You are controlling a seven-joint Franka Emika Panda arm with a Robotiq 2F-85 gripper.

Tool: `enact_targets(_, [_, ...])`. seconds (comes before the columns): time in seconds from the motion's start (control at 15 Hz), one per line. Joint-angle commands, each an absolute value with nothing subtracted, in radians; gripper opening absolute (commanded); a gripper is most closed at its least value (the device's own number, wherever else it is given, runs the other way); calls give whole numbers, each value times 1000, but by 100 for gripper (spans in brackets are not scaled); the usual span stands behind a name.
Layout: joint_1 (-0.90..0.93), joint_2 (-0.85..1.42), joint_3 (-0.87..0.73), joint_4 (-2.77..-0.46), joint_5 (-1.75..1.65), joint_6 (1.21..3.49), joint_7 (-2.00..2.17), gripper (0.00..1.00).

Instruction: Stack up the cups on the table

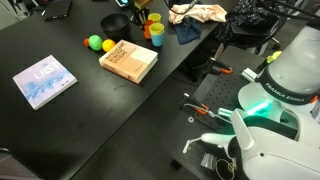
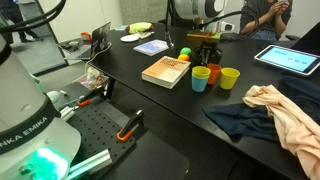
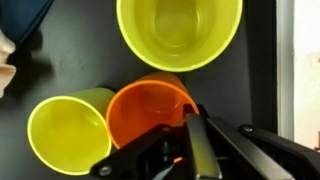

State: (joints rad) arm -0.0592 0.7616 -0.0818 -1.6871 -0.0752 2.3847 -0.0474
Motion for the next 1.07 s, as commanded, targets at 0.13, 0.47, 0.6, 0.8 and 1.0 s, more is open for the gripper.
enact_targets(0.13, [-65, 686, -70, -1692, -36, 2277, 9, 3])
enact_targets(0.47, [-52, 609, -76, -1709, -46, 2247, 38, 3])
enact_targets(0.6, [-45, 567, -81, -1722, -58, 2204, 43, 3])
enact_targets(0.8, [-39, 493, -87, -1760, -79, 2138, 44, 3])
enact_targets(1.0, [-43, 425, -80, -1820, -75, 2102, 44, 3])
